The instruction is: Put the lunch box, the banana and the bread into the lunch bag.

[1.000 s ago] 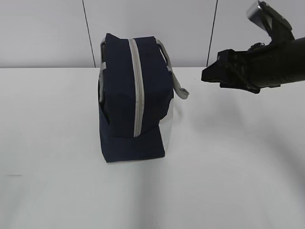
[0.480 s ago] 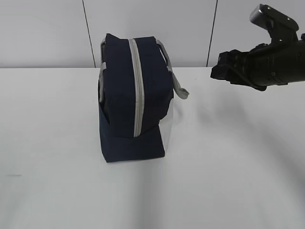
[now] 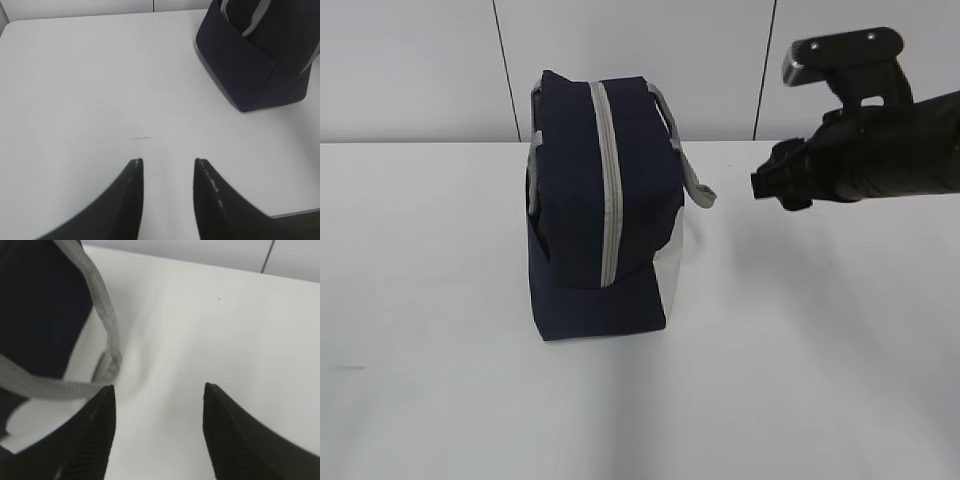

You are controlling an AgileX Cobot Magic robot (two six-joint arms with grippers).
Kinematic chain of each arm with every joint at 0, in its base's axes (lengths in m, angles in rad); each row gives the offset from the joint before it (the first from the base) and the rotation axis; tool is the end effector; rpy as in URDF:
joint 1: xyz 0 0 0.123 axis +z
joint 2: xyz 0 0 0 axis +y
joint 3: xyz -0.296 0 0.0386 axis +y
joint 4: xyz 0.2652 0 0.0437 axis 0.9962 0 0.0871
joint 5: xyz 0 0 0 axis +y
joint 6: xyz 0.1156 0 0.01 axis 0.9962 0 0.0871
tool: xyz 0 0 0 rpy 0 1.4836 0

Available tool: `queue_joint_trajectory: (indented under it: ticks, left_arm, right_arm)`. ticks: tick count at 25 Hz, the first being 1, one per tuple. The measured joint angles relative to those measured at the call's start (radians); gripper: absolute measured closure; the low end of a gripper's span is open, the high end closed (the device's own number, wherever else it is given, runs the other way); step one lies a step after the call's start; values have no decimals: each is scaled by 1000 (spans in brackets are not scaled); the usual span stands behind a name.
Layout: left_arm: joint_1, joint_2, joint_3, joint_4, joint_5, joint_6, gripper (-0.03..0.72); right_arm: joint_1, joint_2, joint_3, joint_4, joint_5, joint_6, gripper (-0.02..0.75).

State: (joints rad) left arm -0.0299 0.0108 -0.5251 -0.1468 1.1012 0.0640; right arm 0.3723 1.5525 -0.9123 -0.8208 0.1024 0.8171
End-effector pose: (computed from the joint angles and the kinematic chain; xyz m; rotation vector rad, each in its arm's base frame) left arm 0.0145 -0.0156 0.2785 0.1085 2.0623 -0.1553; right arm 0.3440 0.1249 0.2287 -0.3658 2.1639 0.1269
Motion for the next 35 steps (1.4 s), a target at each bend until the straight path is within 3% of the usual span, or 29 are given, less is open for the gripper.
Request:
queue_joint_trajectory:
  ticks: [2, 4, 9, 21, 27, 35]
  left_arm:
    - [0, 0, 0, 0, 0, 0, 451]
    - [0, 0, 0, 0, 0, 0, 451]
    - [0, 0, 0, 0, 0, 0, 452]
    - [0, 0, 0, 0, 0, 0, 452]
    - [0, 0, 0, 0, 0, 0, 452]
    - [0, 0, 0, 0, 0, 0, 452]
  right_arm:
    - [48, -20, 1, 229, 131, -284, 298]
    - [87, -49, 4, 387, 256, -496, 298]
    - [143, -188, 8, 611, 532, -735, 298]
    - [148, -692, 203, 681, 895, -817, 298]
    - [149, -969, 266, 775, 993, -883, 298]
    - [149, -1235, 340, 795, 1145, -895, 298]
